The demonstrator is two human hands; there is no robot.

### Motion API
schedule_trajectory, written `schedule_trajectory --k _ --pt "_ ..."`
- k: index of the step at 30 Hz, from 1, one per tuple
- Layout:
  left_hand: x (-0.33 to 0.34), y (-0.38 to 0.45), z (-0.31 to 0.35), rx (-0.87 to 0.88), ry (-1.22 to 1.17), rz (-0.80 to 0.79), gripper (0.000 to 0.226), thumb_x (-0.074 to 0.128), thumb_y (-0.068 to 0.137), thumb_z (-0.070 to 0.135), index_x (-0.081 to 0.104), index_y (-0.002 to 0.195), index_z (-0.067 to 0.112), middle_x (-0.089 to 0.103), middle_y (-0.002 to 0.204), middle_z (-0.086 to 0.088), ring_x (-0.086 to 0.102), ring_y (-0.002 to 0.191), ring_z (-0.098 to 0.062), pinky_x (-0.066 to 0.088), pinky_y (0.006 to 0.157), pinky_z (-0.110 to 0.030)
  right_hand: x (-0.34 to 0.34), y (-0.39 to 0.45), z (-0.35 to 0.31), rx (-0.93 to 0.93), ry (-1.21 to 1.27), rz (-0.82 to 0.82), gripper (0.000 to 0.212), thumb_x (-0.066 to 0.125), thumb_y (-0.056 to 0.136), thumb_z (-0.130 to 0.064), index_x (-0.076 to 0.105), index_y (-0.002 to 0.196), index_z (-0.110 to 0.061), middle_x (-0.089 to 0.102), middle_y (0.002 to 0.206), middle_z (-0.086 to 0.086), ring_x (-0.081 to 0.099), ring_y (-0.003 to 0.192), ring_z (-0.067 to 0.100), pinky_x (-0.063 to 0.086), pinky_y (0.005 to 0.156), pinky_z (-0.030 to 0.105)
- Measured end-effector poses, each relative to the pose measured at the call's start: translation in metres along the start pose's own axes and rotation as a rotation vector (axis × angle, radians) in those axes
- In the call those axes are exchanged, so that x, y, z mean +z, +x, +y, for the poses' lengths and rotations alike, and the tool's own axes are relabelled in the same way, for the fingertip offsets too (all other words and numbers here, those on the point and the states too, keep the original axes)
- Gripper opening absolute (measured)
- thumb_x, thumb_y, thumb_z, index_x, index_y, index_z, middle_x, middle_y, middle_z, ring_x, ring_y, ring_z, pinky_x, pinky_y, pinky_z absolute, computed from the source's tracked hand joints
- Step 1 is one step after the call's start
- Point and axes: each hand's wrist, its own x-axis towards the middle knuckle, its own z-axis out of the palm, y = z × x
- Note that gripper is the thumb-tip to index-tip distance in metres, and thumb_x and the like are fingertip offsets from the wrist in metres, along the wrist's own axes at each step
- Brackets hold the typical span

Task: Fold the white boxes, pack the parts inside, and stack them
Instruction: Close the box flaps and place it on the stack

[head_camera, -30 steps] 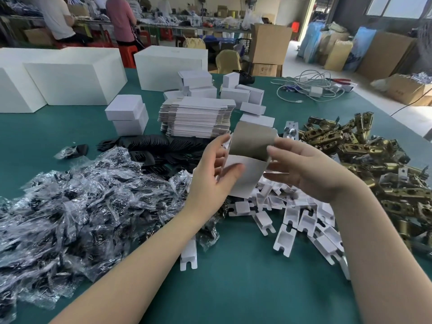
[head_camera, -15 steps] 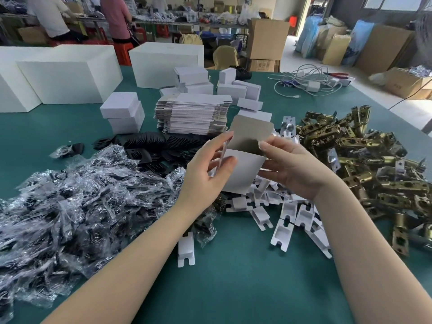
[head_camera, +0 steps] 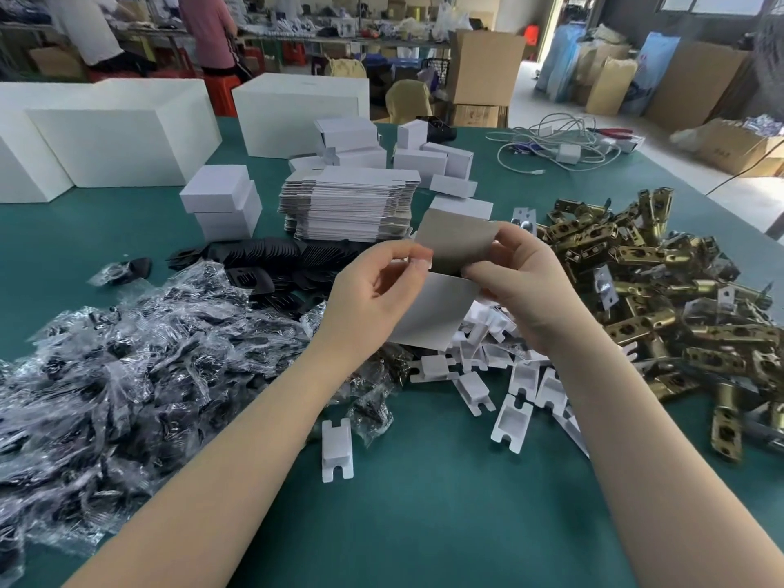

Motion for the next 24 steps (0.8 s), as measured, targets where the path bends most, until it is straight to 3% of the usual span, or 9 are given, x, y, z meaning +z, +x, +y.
schedule_trajectory --k 2,5,7,9,12,16,21,24 --pt "0.001 0.000 0.003 -0.034 -0.073 0.011 0.015 0.061 0.096 0.020 0.065 0.107 0.031 0.068 0.093 -0.005 0.059 0.077 -0.008 0.047 0.068 -0.018 0.000 -0.001 0.002 -0.068 -0.028 0.019 0.044 0.052 0.086 0.017 0.067 0.104 -0.021 0.075 0.096 -0.003 0.068 0.088 0.012 0.055 0.073 0.025" --pt "0.003 -0.001 0.008 -0.043 -0.155 0.016 0.032 0.062 0.096 0.014 0.053 0.119 0.034 0.063 0.118 0.003 0.065 0.096 -0.007 0.049 0.084 -0.016 -0.002 -0.002 0.002 -0.153 -0.051 0.016 0.045 0.053 0.087 0.020 0.068 0.100 -0.021 0.076 0.091 -0.011 0.070 0.088 0.006 0.054 0.078 0.020" --pt "0.003 -0.001 0.010 -0.021 -0.132 -0.008 0.040 0.060 0.097 0.013 0.049 0.127 0.038 0.059 0.123 0.002 0.065 0.099 -0.009 0.050 0.086 -0.018 -0.004 -0.004 0.002 -0.191 -0.070 -0.011 0.039 0.056 0.089 0.017 0.070 0.100 -0.018 0.076 0.092 -0.011 0.071 0.090 0.006 0.054 0.080 0.019" --pt "0.001 0.000 0.011 -0.010 -0.072 -0.040 0.038 0.058 0.099 0.014 0.051 0.129 0.036 0.060 0.123 0.002 0.063 0.098 -0.007 0.050 0.085 -0.020 -0.005 -0.005 0.000 -0.219 -0.080 -0.033 0.035 0.059 0.089 0.014 0.072 0.099 -0.017 0.077 0.093 -0.010 0.072 0.092 0.008 0.055 0.081 0.019" --pt "-0.002 0.001 0.011 -0.044 -0.040 -0.073 0.028 0.056 0.099 0.017 0.057 0.124 0.031 0.062 0.115 -0.001 0.060 0.090 0.001 0.046 0.080 -0.017 -0.004 -0.007 -0.003 -0.250 -0.084 -0.045 0.045 0.060 0.087 0.015 0.077 0.093 -0.027 0.077 0.092 -0.010 0.073 0.091 0.009 0.055 0.081 0.020" --pt "-0.005 0.003 0.014 -0.098 -0.087 -0.095 0.025 0.059 0.096 0.011 0.063 0.111 0.031 0.064 0.089 0.019 0.056 0.076 0.004 0.045 0.070 -0.013 -0.005 -0.004 -0.004 -0.254 -0.155 -0.067 0.045 0.061 0.084 0.018 0.072 0.087 -0.026 0.074 0.083 -0.015 0.069 0.080 0.002 0.053 0.075 0.016" --pt "0.004 0.004 0.019 -0.162 -0.196 -0.052 0.027 0.055 0.090 0.013 0.065 0.113 0.023 0.070 0.107 0.006 0.059 0.097 -0.007 0.046 0.088 -0.015 -0.003 -0.001 0.000 -0.161 -0.094 -0.129 0.045 0.050 0.085 0.022 0.068 0.092 -0.019 0.074 0.084 -0.010 0.068 0.084 0.006 0.055 0.076 0.022" --pt "0.005 0.002 0.019 -0.136 -0.172 -0.060 0.033 0.051 0.096 0.001 0.062 0.115 0.025 0.069 0.110 -0.007 0.056 0.096 -0.012 0.045 0.088 -0.016 -0.005 -0.001 0.002 -0.164 -0.063 -0.116 0.044 0.051 0.086 0.022 0.068 0.096 -0.018 0.074 0.089 -0.008 0.069 0.089 0.011 0.056 0.082 0.028"
